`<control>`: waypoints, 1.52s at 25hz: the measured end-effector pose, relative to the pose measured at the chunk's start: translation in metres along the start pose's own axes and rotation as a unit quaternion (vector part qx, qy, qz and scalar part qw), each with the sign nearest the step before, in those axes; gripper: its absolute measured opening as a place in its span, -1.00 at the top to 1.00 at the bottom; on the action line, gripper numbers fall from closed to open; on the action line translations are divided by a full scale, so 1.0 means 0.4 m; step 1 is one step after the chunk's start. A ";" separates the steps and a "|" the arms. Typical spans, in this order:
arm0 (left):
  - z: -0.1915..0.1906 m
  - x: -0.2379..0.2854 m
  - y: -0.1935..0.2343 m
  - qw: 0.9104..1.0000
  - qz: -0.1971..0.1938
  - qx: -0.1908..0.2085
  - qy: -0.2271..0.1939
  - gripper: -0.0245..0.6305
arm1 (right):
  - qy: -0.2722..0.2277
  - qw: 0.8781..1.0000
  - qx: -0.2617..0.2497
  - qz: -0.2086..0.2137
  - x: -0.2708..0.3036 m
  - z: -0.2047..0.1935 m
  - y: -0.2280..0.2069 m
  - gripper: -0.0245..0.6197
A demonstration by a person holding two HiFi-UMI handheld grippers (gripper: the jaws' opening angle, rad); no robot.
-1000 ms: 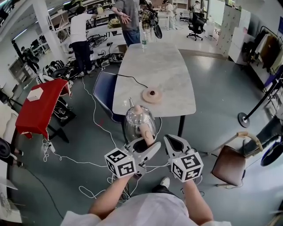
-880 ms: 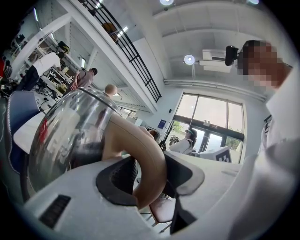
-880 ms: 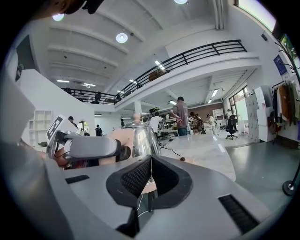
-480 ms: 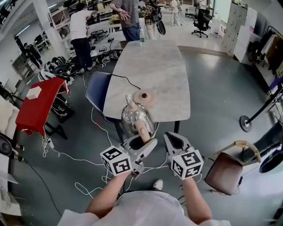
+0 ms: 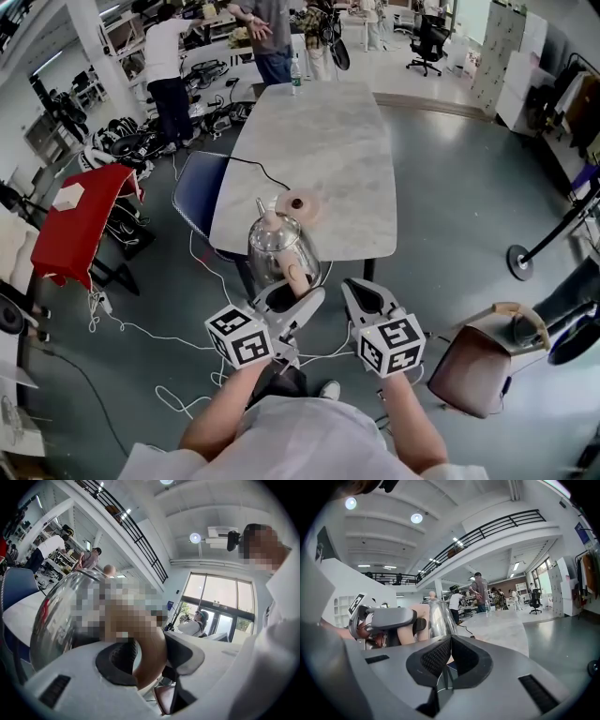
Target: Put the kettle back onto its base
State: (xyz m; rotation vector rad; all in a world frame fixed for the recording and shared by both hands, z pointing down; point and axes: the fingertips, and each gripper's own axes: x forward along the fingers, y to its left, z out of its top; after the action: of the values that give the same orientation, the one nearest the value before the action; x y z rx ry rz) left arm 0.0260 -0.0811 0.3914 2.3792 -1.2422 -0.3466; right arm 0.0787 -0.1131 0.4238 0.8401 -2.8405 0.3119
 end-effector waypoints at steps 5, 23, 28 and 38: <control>0.009 0.020 0.046 1.000 -0.003 -0.003 0.001 0.38 | 0.009 1.000 -0.004 -0.004 0.033 -0.008 -0.018 0.91; 0.086 0.162 0.271 0.998 -0.046 0.002 0.031 0.38 | 0.020 0.999 -0.007 -0.030 0.268 0.050 -0.141 0.91; 0.093 0.184 0.339 0.997 -0.059 0.007 0.048 0.38 | 0.019 0.999 -0.004 -0.037 0.334 0.059 -0.160 0.91; 0.117 0.208 0.463 0.994 -0.089 0.004 0.068 0.37 | 0.026 0.998 0.003 -0.064 0.442 0.065 -0.174 0.91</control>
State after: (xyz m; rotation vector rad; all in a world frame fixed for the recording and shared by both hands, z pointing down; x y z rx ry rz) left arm -0.0784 -0.2554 0.4383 2.4815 -0.9759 -0.2286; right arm -0.0319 -0.2679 0.4469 0.9940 -2.7234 0.3198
